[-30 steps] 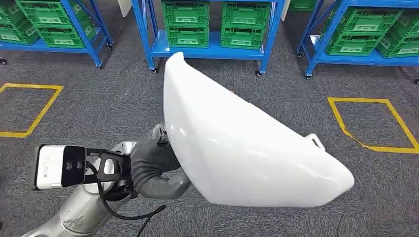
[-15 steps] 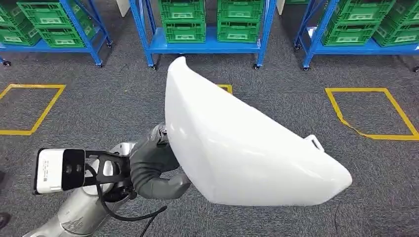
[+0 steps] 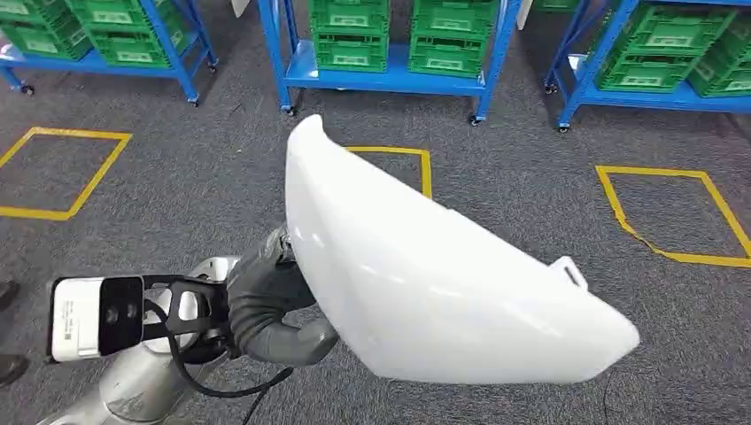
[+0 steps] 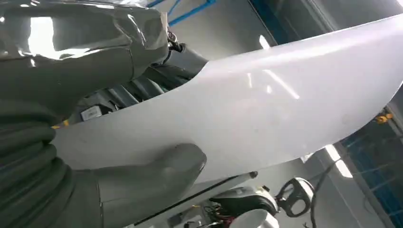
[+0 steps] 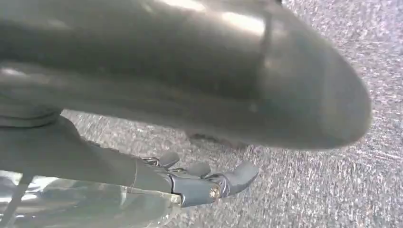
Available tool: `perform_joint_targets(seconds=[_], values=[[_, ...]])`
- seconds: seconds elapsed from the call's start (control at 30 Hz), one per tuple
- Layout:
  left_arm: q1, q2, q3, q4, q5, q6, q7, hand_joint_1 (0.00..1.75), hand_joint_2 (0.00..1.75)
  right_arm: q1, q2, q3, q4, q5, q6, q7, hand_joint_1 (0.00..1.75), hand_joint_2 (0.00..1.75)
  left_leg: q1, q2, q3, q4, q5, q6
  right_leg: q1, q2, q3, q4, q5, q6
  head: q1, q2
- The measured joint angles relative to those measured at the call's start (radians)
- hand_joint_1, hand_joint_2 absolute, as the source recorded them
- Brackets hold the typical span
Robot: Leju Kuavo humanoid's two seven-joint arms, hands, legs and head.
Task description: Take the parts from the cabinet and place them on the table.
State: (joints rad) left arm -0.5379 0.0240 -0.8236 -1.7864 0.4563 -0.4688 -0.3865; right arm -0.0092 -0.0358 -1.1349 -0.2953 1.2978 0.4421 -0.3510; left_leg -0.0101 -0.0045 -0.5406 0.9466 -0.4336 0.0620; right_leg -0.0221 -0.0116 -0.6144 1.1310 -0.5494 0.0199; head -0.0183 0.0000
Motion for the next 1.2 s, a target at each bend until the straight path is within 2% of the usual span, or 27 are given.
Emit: perform_joint_targets(seconds=[0.07,0.1,0.13,0.2,0.23,0.27,0.37,0.4,0.47,0.5,0.57,0.6,0.63,0.7,0.73,0.77,0.8,0.87,0.9,0.93,0.97,1.0,1.07,1.1,1.13,1.17,1.2], values=[[0.003,0.002,-0.006,0.000,-0.008,0.000,0.007,1.75,1.75,0.001,-0.009,0.002,0.007,0.006,-0.001,-0.003,0.00,0.00,-0.005,-0.017,-0.010,0.004,0.004,0.003,0.000,0.004,-0.076,0.160,-0.054,0.000,0.000,0.000],[0.004,0.002,-0.009,0.000,-0.008,0.000,0.008,1.75,1.75,0.002,-0.010,0.003,0.011,0.010,-0.003,-0.003,0.00,0.00,-0.006,-0.027,-0.015,0.007,0.005,0.002,0.000,0.006,-0.086,0.179,-0.053,0.006,0.000,0.000],[0.004,0.002,-0.011,0.000,-0.008,0.000,0.008,1.75,1.75,0.002,-0.011,0.004,0.014,0.010,-0.006,-0.003,0.00,0.00,-0.006,-0.037,-0.017,0.012,0.006,0.002,0.000,0.006,-0.067,0.142,-0.031,0.015,0.000,0.000],[0.003,0.002,-0.015,0.000,-0.015,-0.001,0.012,1.75,1.75,0.000,-0.014,0.008,0.019,0.013,-0.010,-0.003,0.00,0.00,-0.006,-0.057,-0.021,0.024,0.004,0.000,-0.003,0.018,0.023,-0.034,0.042,0.033,0.000,0.000],[0.002,0.002,-0.017,0.000,-0.024,-0.003,0.012,1.75,1.75,0.000,-0.016,0.010,0.022,0.015,-0.013,-0.003,0.00,0.00,-0.006,-0.068,-0.027,0.034,0.002,-0.004,-0.006,0.047,0.069,-0.128,0.070,0.035,0.001,0.000],[0.003,0.003,-0.019,0.000,-0.034,-0.005,0.008,1.75,1.75,-0.003,-0.018,0.012,0.027,0.017,-0.018,-0.002,0.00,0.00,-0.014,-0.078,-0.038,0.045,-0.001,-0.010,-0.001,0.055,0.073,-0.139,0.063,0.021,0.001,0.000],[0.003,0.008,-0.025,0.008,-0.046,-0.010,-0.003,1.75,1.75,-0.008,-0.019,0.016,0.039,0.021,-0.029,-0.003,0.00,0.00,-0.008,-0.091,-0.049,0.046,0.007,-0.023,0.003,0.034,0.070,-0.137,0.071,0.007,0.000,0.000],[0.003,0.010,-0.026,0.012,-0.035,-0.016,-0.001,1.75,1.75,-0.010,-0.018,0.017,0.042,0.021,-0.031,-0.006,0.00,0.00,-0.008,-0.096,-0.053,0.050,0.007,-0.026,-0.005,0.026,0.070,-0.141,0.076,0.000,0.000,0.000],[0.000,0.010,-0.027,0.018,-0.018,-0.025,0.004,1.75,1.75,-0.014,-0.018,0.018,0.048,0.021,-0.032,-0.016,0.00,0.00,-0.007,-0.029,-0.080,0.110,-0.042,-0.043,-0.011,0.011,0.071,-0.143,0.078,-0.011,-0.008,0.000],[0.000,0.010,-0.027,0.020,-0.015,-0.025,0.004,1.75,1.75,-0.013,-0.018,0.018,0.050,0.021,-0.031,-0.017,0.00,0.00,-0.001,-0.013,-0.116,0.190,-0.084,-0.050,-0.010,0.004,0.070,-0.143,0.077,-0.011,-0.007,0.000],[0.001,0.012,-0.030,0.027,-0.015,-0.026,0.005,1.75,1.75,-0.010,-0.018,0.018,0.055,0.021,-0.032,-0.017,0.00,0.00,0.011,-0.007,-0.192,0.353,-0.148,-0.061,-0.010,-0.018,0.066,-0.142,0.077,-0.011,-0.008,0.000],[0.002,0.013,-0.033,0.031,-0.015,-0.027,0.005,1.75,1.75,-0.009,-0.018,0.018,0.056,0.021,-0.032,-0.017,0.00,0.00,0.016,-0.005,-0.209,0.387,-0.151,-0.064,-0.010,-0.031,0.066,-0.142,0.077,-0.011,-0.008,0.000],[0.002,0.015,-0.036,0.034,-0.015,-0.027,0.006,1.75,1.75,-0.010,-0.018,0.018,0.058,0.021,-0.032,-0.017,0.00,0.00,0.021,-0.001,-0.198,0.365,-0.130,-0.066,-0.010,-0.042,0.066,-0.142,0.077,-0.011,-0.008,0.000],[0.001,0.015,-0.038,0.035,-0.007,-0.032,0.006,1.75,1.75,-0.014,-0.018,0.020,0.063,0.022,-0.032,-0.017,0.00,0.00,0.023,0.019,-0.115,0.205,-0.052,-0.066,-0.010,-0.061,0.068,-0.142,0.076,-0.010,-0.008,0.000],[-0.002,0.015,-0.038,0.035,0.001,-0.033,0.006,1.75,1.75,-0.016,-0.017,0.022,0.063,0.022,-0.032,-0.018,0.00,0.00,0.021,0.056,-0.054,0.094,-0.010,-0.061,-0.010,-0.071,0.071,-0.142,0.075,-0.007,-0.008,0.000],[-0.006,0.014,-0.039,0.036,0.006,-0.037,0.006,1.75,1.75,-0.016,-0.018,0.024,0.064,0.024,-0.034,-0.019,0.00,0.00,0.008,0.091,-0.034,0.054,-0.026,-0.061,-0.002,-0.080,0.070,-0.142,0.073,-0.004,-0.008,0.000],[-0.011,0.014,-0.042,0.036,0.011,-0.047,0.009,1.75,1.75,-0.016,-0.018,0.027,0.066,0.026,-0.035,-0.019,0.00,0.00,0.007,0.077,-0.040,0.053,-0.022,-0.052,0.001,-0.087,0.068,-0.141,0.073,0.003,-0.006,0.000],[-0.015,0.014,-0.049,0.037,0.016,-0.064,0.013,1.75,1.75,-0.018,-0.019,0.034,0.068,0.031,-0.039,-0.017,0.00,0.00,0.002,0.053,-0.049,0.057,-0.021,-0.045,0.000,-0.111,0.072,-0.144,0.073,0.014,-0.006,0.000],[-0.016,0.014,-0.054,0.038,0.019,-0.071,0.016,1.75,1.75,-0.022,-0.018,0.037,0.070,0.031,-0.041,-0.016,0.00,0.00,0.002,0.040,-0.050,0.050,-0.016,-0.036,0.000,-0.123,0.076,-0.148,0.073,0.022,-0.008,0.000],[-0.018,0.011,-0.059,0.038,0.021,-0.076,0.016,1.75,1.75,-0.026,-0.017,0.040,0.071,0.032,-0.042,-0.016,0.00,0.00,0.014,0.029,-0.033,0.036,-0.006,-0.025,-0.006,-0.102,0.066,-0.141,0.064,0.026,-0.006,0.000],[-0.023,0.009,-0.063,0.039,0.022,-0.075,0.016,1.75,1.75,-0.028,-0.018,0.042,0.072,0.032,-0.043,-0.016,0.00,0.00,0.011,0.019,-0.034,0.033,-0.001,-0.018,-0.008,-0.048,0.056,-0.110,0.043,0.021,-0.004,0.000],[-0.026,0.005,-0.068,0.040,0.022,-0.076,0.016,1.75,1.75,-0.027,-0.018,0.042,0.074,0.031,-0.043,-0.016,0.00,0.00,0.010,0.009,-0.037,0.033,0.002,-0.014,-0.008,-0.018,0.025,-0.042,0.010,0.013,-0.003,0.000],[-0.024,0.002,-0.079,0.043,0.029,-0.086,0.013,1.75,1.75,-0.019,-0.023,0.042,0.079,0.031,-0.042,-0.016,0.00,0.00,0.004,-0.022,-0.040,0.034,0.004,-0.010,-0.004,0.007,-0.064,0.139,-0.054,0.006,0.003,0.000],[-0.023,0.003,-0.083,0.044,0.032,-0.088,0.012,1.75,1.75,-0.015,-0.024,0.042,0.081,0.031,-0.042,-0.016,0.00,0.00,0.002,-0.036,-0.041,0.035,0.004,-0.009,-0.004,0.008,-0.091,0.186,-0.062,0.009,0.003,0.000],[-0.022,0.003,-0.087,0.045,0.035,-0.092,0.011,1.75,1.75,-0.014,-0.025,0.042,0.082,0.031,-0.041,-0.016,0.00,0.00,0.001,-0.053,-0.041,0.035,0.005,-0.009,-0.004,0.008,-0.095,0.181,-0.050,0.016,0.003,0.000],[-0.022,0.002,-0.090,0.047,0.036,-0.095,0.010,1.75,1.75,-0.014,-0.024,0.042,0.085,0.029,-0.041,-0.016,0.00,0.00,0.001,-0.069,-0.040,0.038,0.004,-0.009,-0.004,0.009,-0.070,0.121,-0.016,0.027,0.003,0.000],[-0.022,0.002,-0.093,0.047,0.036,-0.096,0.007,1.75,1.75,-0.015,-0.025,0.042,0.087,0.027,-0.041,-0.015,0.00,0.00,0.001,-0.084,-0.041,0.042,0.004,-0.010,-0.006,0.015,-0.029,0.026,0.027,0.037,0.003,0.000]])
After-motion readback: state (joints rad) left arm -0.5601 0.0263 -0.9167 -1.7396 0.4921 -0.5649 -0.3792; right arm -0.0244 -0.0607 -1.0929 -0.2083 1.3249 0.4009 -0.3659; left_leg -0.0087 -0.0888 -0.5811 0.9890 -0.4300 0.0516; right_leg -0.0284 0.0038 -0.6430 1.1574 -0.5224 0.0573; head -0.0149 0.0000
